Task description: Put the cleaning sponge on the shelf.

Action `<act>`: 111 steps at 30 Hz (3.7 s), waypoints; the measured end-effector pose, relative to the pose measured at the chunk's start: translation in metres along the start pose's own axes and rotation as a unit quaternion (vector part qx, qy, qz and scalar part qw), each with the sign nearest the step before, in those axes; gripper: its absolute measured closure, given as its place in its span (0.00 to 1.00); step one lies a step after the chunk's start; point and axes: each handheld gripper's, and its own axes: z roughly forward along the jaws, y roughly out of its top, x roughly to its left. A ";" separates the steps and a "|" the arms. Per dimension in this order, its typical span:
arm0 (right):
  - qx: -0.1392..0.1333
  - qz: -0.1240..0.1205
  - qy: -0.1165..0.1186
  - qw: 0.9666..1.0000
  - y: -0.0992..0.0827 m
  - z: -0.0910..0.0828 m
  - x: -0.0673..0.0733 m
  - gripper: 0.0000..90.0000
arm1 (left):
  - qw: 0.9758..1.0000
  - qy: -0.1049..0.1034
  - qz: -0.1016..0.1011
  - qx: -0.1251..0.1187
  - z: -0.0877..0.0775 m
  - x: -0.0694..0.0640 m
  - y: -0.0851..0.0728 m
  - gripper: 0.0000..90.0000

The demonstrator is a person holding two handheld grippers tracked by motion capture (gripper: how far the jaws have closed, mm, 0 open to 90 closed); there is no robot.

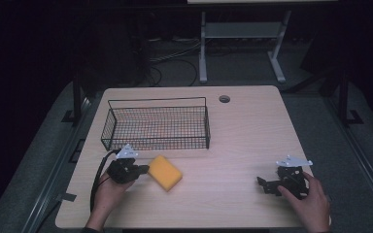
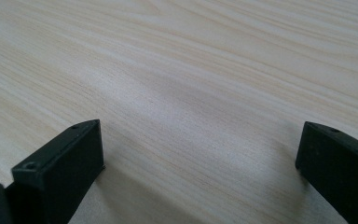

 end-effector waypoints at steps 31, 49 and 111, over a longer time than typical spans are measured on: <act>0.000 0.000 0.000 1.000 0.000 0.000 0.000 0.00 | 0.998 -0.016 0.060 0.005 0.047 -0.011 0.056 1.00; 0.000 0.000 0.000 1.000 0.000 0.000 0.000 0.00 | 0.996 -0.031 0.085 0.008 0.067 -0.026 0.075 1.00; 0.000 -0.001 0.000 1.000 0.000 0.000 0.000 0.00 | 0.990 -0.038 0.046 0.131 0.083 -0.070 0.100 0.09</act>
